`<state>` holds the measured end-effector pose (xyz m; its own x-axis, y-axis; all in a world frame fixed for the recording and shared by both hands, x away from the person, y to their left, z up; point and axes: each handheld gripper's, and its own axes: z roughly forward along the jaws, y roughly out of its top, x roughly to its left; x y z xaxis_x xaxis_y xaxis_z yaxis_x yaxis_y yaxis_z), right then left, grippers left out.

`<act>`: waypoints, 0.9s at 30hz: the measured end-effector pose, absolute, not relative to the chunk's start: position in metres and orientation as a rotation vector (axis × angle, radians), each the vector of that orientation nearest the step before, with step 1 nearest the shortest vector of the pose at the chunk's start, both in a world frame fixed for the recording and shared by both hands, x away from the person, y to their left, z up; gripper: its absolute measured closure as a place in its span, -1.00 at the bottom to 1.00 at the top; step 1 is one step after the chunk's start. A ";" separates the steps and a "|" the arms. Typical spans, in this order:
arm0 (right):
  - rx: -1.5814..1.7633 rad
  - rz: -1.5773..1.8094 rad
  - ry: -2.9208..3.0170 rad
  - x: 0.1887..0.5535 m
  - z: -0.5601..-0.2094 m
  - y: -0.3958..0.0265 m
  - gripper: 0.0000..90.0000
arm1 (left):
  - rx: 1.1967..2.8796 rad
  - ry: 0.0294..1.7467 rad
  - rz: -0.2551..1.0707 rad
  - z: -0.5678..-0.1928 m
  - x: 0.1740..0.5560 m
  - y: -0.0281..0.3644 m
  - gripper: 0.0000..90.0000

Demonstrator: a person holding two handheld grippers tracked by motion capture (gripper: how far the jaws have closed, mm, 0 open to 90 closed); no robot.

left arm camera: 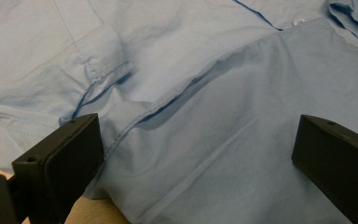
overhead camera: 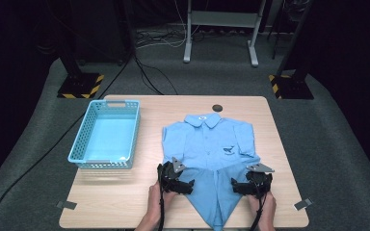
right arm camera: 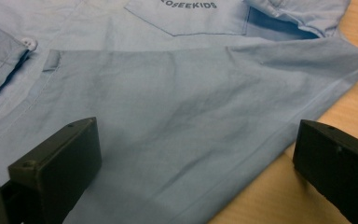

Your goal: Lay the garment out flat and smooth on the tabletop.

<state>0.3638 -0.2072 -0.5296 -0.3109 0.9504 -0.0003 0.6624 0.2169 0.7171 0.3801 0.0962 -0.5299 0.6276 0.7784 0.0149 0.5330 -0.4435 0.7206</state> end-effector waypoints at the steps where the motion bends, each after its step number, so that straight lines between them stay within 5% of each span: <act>1: 1.490 0.867 2.051 0.361 -0.530 -0.207 -1.00 | 2.152 1.017 0.450 -0.530 0.379 0.095 -0.96; 19: 1.411 0.863 2.076 0.385 -0.520 -0.218 -0.93 | 2.163 1.002 0.443 -0.530 0.379 0.095 -0.99; 27: 1.385 0.813 2.087 0.430 -0.500 -0.220 -0.56 | 2.165 1.000 0.440 -0.530 0.379 0.095 -0.99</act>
<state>0.4296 -0.2196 -0.5002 -0.3556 0.9311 -0.0816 0.6304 0.3033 0.7146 0.3795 0.0949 -0.5301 0.6440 0.7649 0.0134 0.5264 -0.4558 0.7177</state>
